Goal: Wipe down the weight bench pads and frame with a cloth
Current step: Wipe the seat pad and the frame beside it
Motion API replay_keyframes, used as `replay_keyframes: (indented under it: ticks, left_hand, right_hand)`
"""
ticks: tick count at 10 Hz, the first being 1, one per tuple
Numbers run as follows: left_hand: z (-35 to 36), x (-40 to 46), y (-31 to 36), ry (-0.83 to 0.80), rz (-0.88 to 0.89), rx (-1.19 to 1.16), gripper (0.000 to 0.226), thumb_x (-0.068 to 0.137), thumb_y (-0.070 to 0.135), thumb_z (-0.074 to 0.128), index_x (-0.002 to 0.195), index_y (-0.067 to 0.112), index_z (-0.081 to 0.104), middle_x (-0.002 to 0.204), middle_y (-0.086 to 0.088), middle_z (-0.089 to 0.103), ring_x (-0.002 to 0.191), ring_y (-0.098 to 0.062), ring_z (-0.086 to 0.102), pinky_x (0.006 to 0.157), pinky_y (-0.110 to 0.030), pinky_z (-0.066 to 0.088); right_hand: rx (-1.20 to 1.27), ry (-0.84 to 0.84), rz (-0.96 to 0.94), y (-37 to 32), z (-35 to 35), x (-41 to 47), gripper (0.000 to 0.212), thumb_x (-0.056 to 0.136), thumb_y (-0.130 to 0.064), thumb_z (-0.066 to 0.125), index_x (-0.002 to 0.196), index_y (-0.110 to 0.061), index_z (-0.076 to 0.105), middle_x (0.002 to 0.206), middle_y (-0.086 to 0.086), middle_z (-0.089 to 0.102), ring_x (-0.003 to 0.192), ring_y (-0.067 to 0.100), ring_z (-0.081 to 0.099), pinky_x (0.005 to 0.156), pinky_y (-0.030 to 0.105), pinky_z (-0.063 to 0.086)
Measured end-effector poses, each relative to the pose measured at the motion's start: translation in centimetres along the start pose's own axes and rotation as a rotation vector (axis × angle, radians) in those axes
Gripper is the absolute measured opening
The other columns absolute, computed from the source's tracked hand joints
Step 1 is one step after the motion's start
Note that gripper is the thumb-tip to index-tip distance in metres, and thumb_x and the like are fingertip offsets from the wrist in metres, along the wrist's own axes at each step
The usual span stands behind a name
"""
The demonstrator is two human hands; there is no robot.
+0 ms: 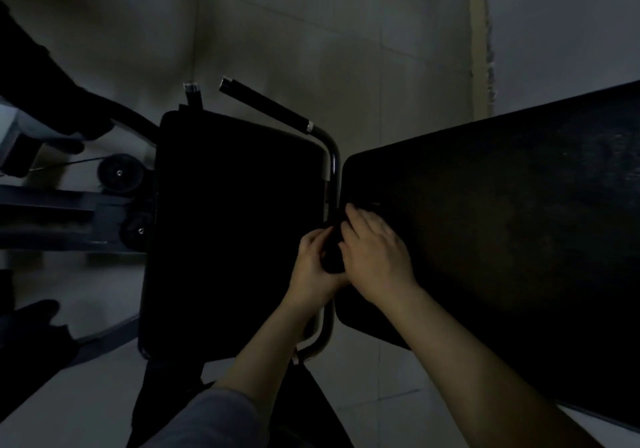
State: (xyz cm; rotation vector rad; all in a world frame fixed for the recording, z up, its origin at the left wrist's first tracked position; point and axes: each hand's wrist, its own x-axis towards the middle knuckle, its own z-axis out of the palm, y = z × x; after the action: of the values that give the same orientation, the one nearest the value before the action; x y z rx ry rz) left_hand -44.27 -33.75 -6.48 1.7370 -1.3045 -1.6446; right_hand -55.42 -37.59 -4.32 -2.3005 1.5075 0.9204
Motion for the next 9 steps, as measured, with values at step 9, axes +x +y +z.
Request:
replay_keyframes:
  ticks: [9]
  left_hand:
    - [-11.4,0.1,-12.5,-0.166,-0.169,0.995,0.131,0.061,0.047,0.081,0.142,0.039,-0.021,0.147,-0.008,-0.041,0.135,-0.040,-0.033,0.096,-0.067,0.036]
  right_hand:
    - [-0.642,-0.294,-0.343,-1.3,3.7,-2.9,0.071,0.097,-0.054,0.016,0.149,-0.012,-0.007,0.158,0.012,-0.010,0.146,0.027,-0.009,0.115,0.048,-0.011]
